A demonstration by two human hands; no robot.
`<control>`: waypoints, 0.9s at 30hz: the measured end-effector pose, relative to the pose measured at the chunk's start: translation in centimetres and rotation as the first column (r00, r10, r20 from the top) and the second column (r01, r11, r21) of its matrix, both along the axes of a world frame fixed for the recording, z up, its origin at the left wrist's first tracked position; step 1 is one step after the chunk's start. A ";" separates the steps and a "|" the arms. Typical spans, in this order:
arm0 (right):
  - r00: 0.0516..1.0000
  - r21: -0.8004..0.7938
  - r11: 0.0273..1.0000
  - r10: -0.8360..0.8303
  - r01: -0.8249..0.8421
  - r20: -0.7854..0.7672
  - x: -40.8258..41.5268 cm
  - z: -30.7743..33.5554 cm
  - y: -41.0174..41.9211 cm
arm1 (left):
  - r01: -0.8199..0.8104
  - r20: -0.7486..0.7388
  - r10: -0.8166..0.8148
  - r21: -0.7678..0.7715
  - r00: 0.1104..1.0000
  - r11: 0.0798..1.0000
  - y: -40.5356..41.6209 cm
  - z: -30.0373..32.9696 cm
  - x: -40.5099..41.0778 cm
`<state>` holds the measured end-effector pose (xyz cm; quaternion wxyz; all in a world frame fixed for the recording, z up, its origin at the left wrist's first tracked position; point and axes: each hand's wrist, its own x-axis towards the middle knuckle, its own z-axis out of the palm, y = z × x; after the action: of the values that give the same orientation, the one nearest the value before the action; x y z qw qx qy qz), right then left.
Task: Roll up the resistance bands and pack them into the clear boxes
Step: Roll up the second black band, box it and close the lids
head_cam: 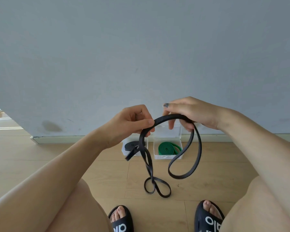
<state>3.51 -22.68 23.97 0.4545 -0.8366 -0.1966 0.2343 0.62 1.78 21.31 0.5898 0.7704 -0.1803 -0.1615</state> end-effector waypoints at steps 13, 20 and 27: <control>1.000 0.075 0.997 0.004 -0.004 -0.004 0.0 -0.2 1.6 | 0.091 -0.066 -0.077 0.246 0.995 0.965 -0.2 -0.1 -0.4; 0.989 0.116 0.983 -0.140 0.144 -0.037 0.4 0.3 -0.4 | 0.152 -0.095 -0.129 0.284 0.987 0.947 0.6 -0.2 -0.7; 0.991 0.006 0.993 -0.118 0.118 -0.056 0.5 0.3 -1.0 | 0.132 -0.044 -0.126 0.178 0.991 0.975 0.4 -0.1 -0.8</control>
<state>4.00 -23.66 24.29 0.4767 -0.8378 -0.1353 0.2291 -0.22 2.17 21.26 0.5089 0.8046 -0.2047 -0.2276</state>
